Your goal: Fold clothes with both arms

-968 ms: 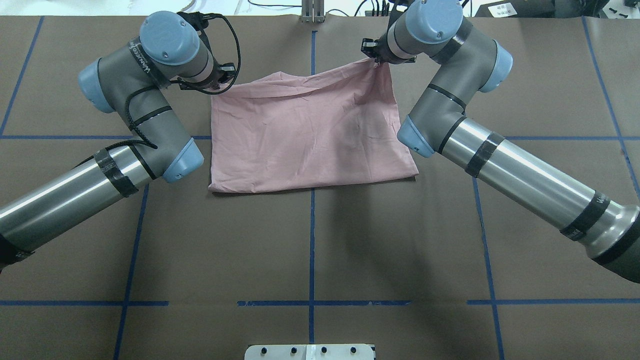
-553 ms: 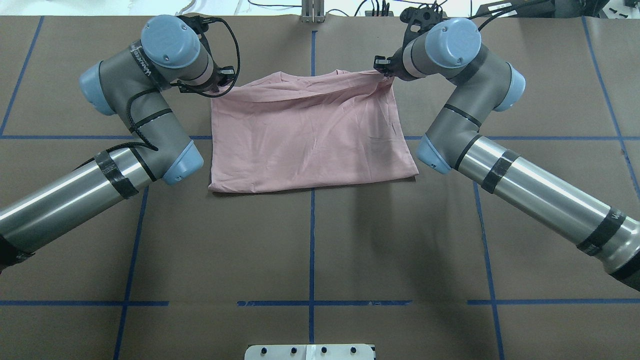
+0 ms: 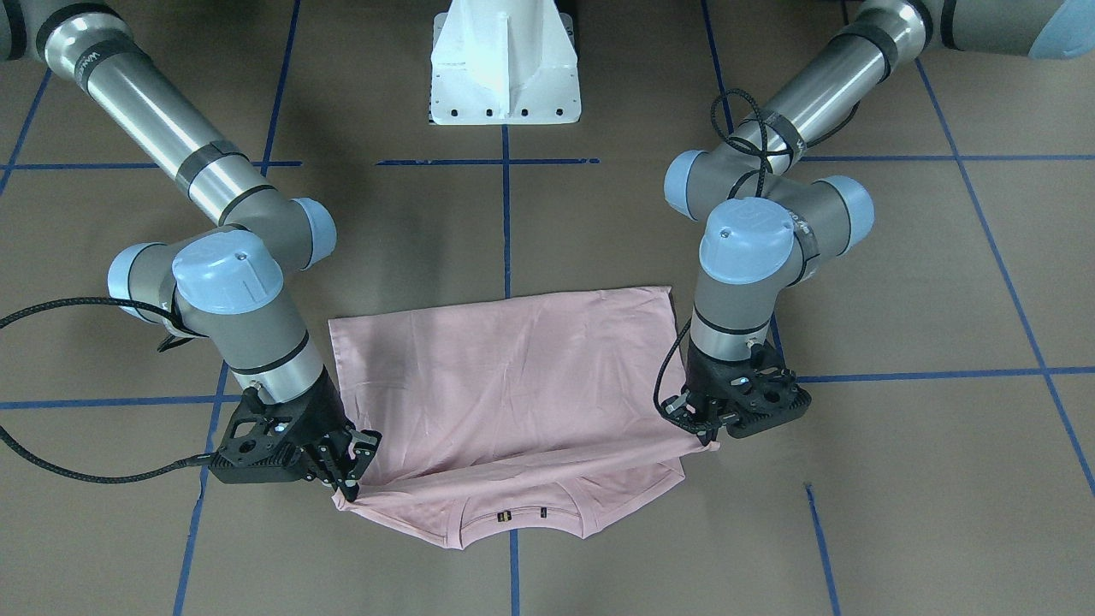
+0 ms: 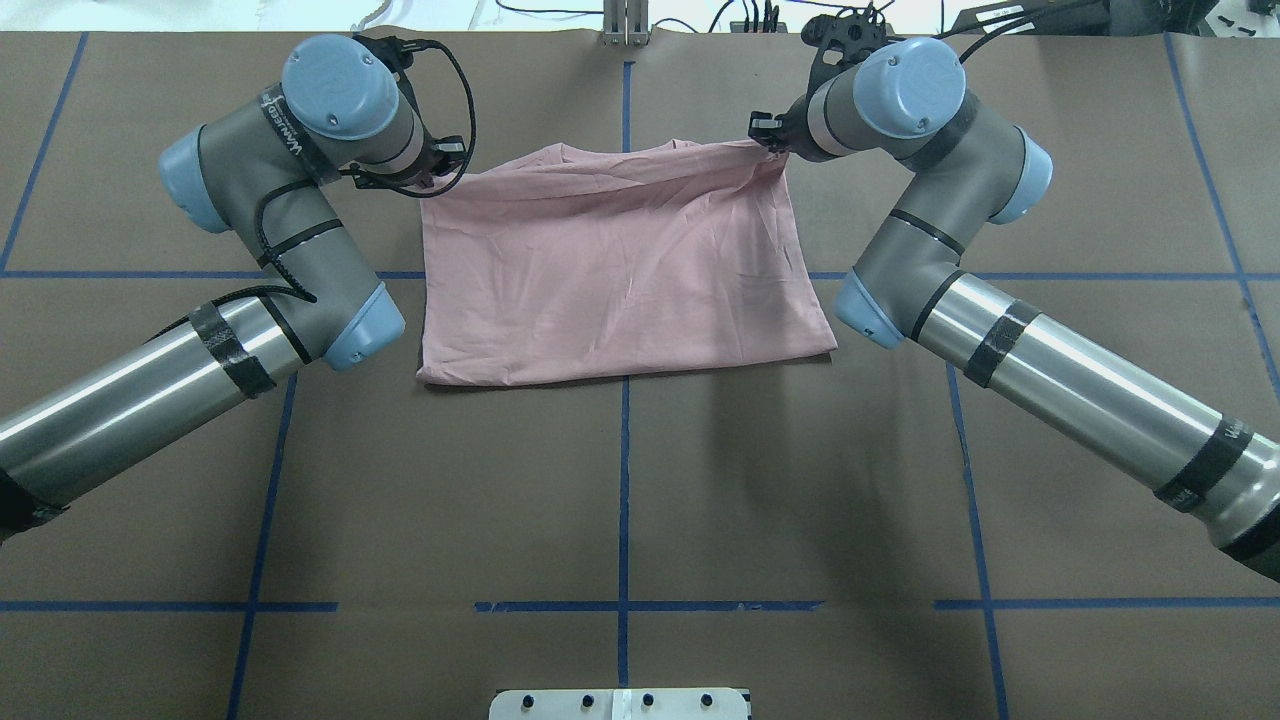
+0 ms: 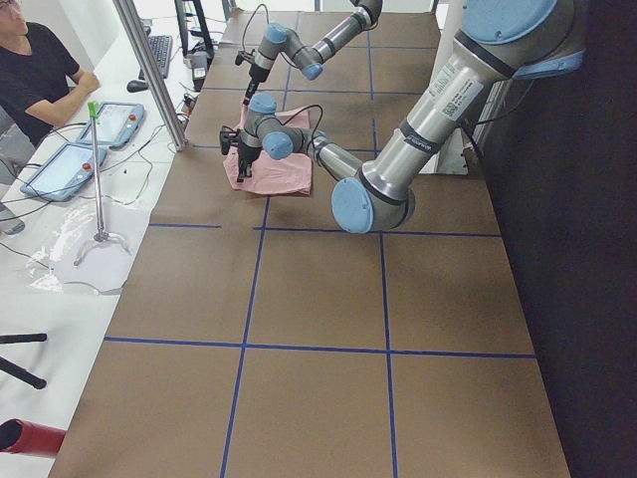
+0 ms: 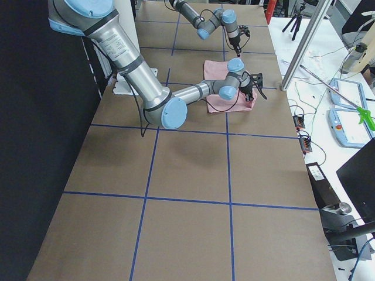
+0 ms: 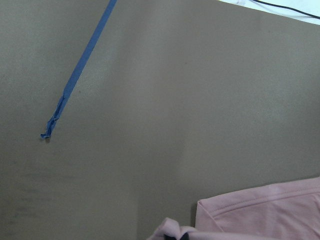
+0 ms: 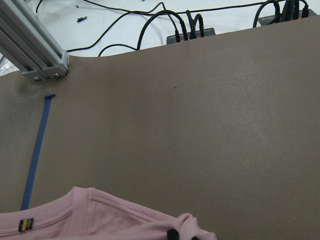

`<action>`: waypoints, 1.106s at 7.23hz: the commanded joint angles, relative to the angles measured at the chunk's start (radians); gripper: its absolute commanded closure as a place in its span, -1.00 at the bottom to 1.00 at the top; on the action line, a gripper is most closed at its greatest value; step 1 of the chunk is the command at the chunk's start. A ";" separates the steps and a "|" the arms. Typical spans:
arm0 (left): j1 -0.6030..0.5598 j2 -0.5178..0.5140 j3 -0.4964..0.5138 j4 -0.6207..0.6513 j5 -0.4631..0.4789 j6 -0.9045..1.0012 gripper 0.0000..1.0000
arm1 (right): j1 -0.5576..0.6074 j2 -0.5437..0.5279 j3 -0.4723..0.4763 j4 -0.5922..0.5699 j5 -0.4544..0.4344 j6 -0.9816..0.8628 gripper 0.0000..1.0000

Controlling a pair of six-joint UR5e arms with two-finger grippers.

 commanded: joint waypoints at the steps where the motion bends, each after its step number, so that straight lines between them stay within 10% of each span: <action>1: 0.003 0.004 -0.004 -0.003 0.003 -0.003 -1.00 | -0.005 -0.018 -0.004 0.000 -0.016 -0.030 -1.00; 5: 0.003 0.016 -0.038 0.003 0.003 0.000 -1.00 | -0.001 -0.083 0.140 -0.070 0.125 -0.058 -1.00; 8: 0.005 0.061 -0.180 0.028 -0.003 -0.009 -1.00 | -0.069 -0.199 0.437 -0.431 0.157 0.002 -1.00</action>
